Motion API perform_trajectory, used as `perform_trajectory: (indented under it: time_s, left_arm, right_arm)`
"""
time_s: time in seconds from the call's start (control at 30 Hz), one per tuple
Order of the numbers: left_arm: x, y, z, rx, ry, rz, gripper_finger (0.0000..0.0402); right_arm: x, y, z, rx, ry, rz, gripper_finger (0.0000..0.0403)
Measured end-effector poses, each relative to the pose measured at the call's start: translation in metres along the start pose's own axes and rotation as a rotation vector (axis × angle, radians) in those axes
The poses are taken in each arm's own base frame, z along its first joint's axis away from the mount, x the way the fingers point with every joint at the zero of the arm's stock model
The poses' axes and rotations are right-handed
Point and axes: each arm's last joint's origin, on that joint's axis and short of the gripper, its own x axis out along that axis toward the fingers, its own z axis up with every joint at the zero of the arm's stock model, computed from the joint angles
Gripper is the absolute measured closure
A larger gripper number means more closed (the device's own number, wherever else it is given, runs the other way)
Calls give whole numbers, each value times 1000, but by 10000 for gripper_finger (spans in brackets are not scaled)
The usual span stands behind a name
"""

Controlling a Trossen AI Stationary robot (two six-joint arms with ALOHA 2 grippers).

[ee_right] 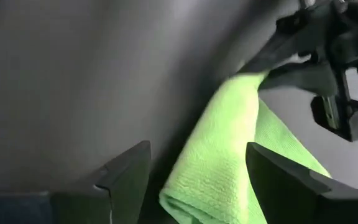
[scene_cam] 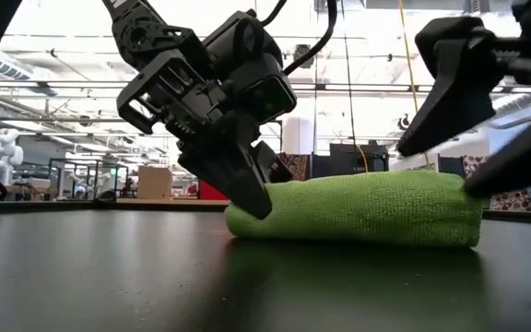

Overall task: Roll towel
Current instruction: Roll the green towel on the table

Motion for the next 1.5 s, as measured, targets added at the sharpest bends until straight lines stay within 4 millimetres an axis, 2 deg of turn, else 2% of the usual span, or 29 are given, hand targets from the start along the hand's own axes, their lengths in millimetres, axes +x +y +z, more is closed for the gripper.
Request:
perform_trajectory:
  time_s: [0.13, 0.33, 0.53, 0.7, 0.77, 1.03, 1.2, 1.33, 1.4, 1.5]
  left_arm:
    - [-1, 0, 1, -36, -7, -26, 380]
    - [-1, -1, 2, -90, -15, -75, 381]
    - [-4, 1, 3, -171, -33, -118, 381]
    - [-6, 2, 8, -248, -61, -176, 368]
    - [-6, 2, 8, -269, -57, -179, 365]
    - [1, -8, 10, -175, -64, -142, 348]
    - [5, -14, 11, -134, -69, -110, 287]
    - [2, -15, 16, -94, -93, -100, 235]
    - [0, -21, 20, -31, -108, -60, 220]
    - [6, -40, 26, 153, -120, 37, 214]
  right_arm:
    - [16, 12, 2, -55, 123, -83, 160]
    - [29, 20, 0, 35, 199, -131, 204]
    - [28, 22, -3, 180, 210, -128, 289]
    - [29, 21, -2, 256, 256, -38, 374]
    - [30, 20, -1, 278, 270, -17, 391]
    - [19, 8, 8, 367, 331, 140, 381]
    - [9, 3, 11, 407, 390, 254, 386]
    - [7, 2, 9, 424, 423, 260, 384]
    - [7, 3, 8, 435, 427, 256, 384]
    - [7, 3, 6, 451, 429, 262, 383]
